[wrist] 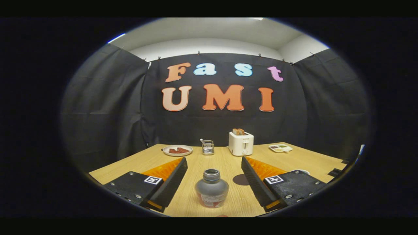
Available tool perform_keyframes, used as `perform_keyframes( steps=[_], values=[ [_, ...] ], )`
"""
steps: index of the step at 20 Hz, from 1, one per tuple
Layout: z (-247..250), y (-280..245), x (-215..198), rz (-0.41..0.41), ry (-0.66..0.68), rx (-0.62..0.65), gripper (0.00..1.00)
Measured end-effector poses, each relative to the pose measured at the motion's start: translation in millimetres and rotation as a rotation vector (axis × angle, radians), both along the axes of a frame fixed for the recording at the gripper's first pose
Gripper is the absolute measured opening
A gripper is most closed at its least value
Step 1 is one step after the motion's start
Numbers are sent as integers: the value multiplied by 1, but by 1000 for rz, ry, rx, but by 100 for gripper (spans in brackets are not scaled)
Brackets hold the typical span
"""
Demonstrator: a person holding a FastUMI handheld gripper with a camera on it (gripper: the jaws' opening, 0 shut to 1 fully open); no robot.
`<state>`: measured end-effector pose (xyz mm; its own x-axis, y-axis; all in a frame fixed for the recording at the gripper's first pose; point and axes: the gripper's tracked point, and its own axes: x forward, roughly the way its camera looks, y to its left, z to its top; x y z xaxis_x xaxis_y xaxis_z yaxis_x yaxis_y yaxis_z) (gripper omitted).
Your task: Take the bottle from table, then pour the juice into the cup, finally place the bottle on the coaster
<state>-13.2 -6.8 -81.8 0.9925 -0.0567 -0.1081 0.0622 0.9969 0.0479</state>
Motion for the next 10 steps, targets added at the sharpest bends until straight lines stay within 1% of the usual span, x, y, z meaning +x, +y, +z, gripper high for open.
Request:
perform_keyframes(
  steps=[2, 6, 10],
  values=[
    [-15, -4, 0, -12, 5, 6, 98],
    [-55, 8, 1, 12, 72, 4, 98],
    [-82, 16, -4, 39, 114, 51, 94]
  ],
)
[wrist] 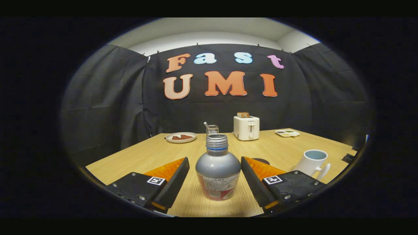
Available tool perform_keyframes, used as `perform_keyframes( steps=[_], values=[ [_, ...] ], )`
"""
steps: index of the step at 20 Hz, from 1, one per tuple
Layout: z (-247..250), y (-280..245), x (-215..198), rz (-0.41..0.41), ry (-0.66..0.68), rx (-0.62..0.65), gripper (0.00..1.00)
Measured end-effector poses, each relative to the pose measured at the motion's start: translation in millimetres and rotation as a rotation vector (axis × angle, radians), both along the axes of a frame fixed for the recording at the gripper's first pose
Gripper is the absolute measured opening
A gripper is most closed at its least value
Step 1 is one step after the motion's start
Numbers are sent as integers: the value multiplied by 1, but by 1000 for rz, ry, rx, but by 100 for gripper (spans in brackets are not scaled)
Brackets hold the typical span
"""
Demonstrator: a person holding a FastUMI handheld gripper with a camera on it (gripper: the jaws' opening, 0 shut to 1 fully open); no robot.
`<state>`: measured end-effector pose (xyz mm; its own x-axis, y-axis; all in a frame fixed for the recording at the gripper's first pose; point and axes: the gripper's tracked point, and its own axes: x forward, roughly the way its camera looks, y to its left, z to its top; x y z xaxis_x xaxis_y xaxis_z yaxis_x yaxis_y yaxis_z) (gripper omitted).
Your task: Take the bottle from table, then pour the juice into the cup, finally place the bottle on the coaster
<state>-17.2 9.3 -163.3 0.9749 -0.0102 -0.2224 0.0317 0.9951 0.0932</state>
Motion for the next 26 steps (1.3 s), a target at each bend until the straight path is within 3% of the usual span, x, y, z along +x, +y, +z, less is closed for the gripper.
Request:
perform_keyframes(
  steps=[6, 8, 12, 17, 26],
  values=[
    [-32, -6, -3, -5, 55, 23, 88],
    [-30, -7, -2, -12, 46, 37, 80],
    [-25, -5, 1, -9, 49, 75, 76],
    [-8, -10, 11, -14, 32, 216, 76],
    [-9, -28, 27, -78, 38, 600, 76]
  ],
)
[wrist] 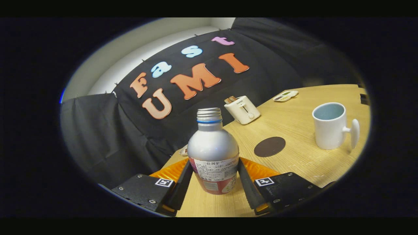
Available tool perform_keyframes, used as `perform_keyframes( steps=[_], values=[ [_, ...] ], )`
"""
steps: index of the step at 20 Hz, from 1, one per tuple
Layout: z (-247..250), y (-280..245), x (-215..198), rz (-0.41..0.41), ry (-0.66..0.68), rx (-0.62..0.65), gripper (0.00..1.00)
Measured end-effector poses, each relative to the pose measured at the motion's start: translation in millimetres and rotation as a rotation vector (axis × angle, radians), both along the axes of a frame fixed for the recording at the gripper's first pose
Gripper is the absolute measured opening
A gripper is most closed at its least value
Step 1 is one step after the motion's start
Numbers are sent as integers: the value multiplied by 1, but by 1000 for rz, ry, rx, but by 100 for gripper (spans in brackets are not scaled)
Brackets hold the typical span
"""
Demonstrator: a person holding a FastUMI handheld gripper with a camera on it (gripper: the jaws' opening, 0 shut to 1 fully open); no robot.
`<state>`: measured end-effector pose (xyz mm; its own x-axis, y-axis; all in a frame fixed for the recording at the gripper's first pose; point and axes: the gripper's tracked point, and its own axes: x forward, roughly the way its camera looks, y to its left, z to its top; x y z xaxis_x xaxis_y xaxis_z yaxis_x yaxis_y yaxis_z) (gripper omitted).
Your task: Take the bottle from table, then pour the juice into the cup, finally place the bottle on the coaster
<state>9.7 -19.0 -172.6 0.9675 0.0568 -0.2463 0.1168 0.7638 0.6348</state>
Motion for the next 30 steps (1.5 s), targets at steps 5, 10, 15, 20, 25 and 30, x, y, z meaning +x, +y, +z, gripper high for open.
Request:
perform_keyframes(
  steps=[5, 10, 15, 20, 25, 30],
  values=[
    [9, -10, 9, -42, -23, 180, 75],
    [10, -28, 23, -102, -28, 352, 74],
    [5, -53, 27, -185, -26, 462, 74],
    [11, -66, 33, -246, -63, 617, 74],
    [4, -74, 29, -300, -59, 746, 74],
    [4, -84, 25, -350, -91, 861, 74]
  ],
)
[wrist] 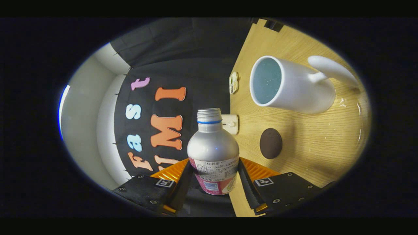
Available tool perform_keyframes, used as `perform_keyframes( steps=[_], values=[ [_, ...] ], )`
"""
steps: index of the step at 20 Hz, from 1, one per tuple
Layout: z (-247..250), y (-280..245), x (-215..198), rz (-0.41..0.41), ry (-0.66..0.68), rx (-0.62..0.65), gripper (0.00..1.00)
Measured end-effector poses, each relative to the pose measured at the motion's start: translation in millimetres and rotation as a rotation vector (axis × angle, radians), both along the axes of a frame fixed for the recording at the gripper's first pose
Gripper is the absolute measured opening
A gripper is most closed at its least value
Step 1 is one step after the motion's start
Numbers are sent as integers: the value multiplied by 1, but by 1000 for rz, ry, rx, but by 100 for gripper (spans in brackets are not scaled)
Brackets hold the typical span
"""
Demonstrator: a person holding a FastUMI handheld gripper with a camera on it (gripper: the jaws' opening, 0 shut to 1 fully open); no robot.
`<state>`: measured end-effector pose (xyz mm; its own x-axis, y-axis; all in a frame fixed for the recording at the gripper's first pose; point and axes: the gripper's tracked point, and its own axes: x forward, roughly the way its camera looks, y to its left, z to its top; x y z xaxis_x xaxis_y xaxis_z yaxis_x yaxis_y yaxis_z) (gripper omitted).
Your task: Take the bottle from table, then pour the juice into the cup, finally place the bottle on the coaster
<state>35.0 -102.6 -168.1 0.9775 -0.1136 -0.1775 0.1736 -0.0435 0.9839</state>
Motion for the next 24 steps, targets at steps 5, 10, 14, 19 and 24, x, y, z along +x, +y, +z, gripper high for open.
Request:
perform_keyframes(
  steps=[5, 10, 14, 19, 24],
  values=[
    [-1, -10, -4, -45, -5, 75, 74],
    [12, -27, -8, -102, -39, 165, 74],
    [15, -35, -9, -132, -57, 218, 74],
    [16, -42, -9, -156, -68, 271, 74],
    [19, -44, -9, -164, -77, 297, 74]
  ],
)
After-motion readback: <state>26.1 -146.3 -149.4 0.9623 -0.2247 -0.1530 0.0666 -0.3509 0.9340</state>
